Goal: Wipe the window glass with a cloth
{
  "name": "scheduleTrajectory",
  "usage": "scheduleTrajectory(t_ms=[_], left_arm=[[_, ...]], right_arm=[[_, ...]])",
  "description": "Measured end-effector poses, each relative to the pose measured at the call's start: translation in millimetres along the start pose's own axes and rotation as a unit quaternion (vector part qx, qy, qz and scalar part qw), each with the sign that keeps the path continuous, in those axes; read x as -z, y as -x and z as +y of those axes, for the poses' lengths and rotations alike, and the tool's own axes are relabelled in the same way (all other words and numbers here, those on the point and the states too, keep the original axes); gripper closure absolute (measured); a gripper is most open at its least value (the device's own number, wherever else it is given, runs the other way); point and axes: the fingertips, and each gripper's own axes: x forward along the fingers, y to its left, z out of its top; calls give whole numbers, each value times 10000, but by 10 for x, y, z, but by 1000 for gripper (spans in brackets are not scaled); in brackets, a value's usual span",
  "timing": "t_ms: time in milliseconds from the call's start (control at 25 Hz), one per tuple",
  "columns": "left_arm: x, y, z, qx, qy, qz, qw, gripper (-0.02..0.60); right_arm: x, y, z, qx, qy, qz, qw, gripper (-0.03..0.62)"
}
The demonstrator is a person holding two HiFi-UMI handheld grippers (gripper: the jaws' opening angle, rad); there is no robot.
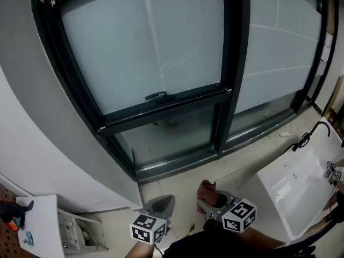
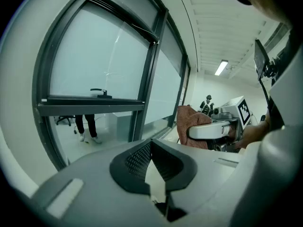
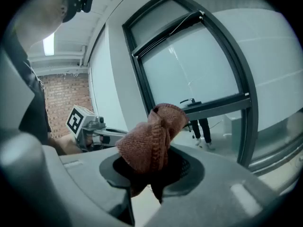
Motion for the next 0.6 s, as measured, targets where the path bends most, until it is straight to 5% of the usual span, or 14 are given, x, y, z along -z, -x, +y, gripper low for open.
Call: scheduleTrajectory(t_ms=[160, 320, 600], left_arm=[[-89, -242, 216, -50, -3, 69, 10000, 565], [-266, -588, 443, -165, -65, 63, 9998, 565], [-907, -1438, 764, -236, -355, 280, 9987, 565]], right_arm=[[-121, -191, -342, 90, 75, -37, 9999, 485], [-454, -382, -1120, 523, 235, -300, 9979, 485], [-1719, -688, -2801, 1396, 722, -1051, 9820, 485]])
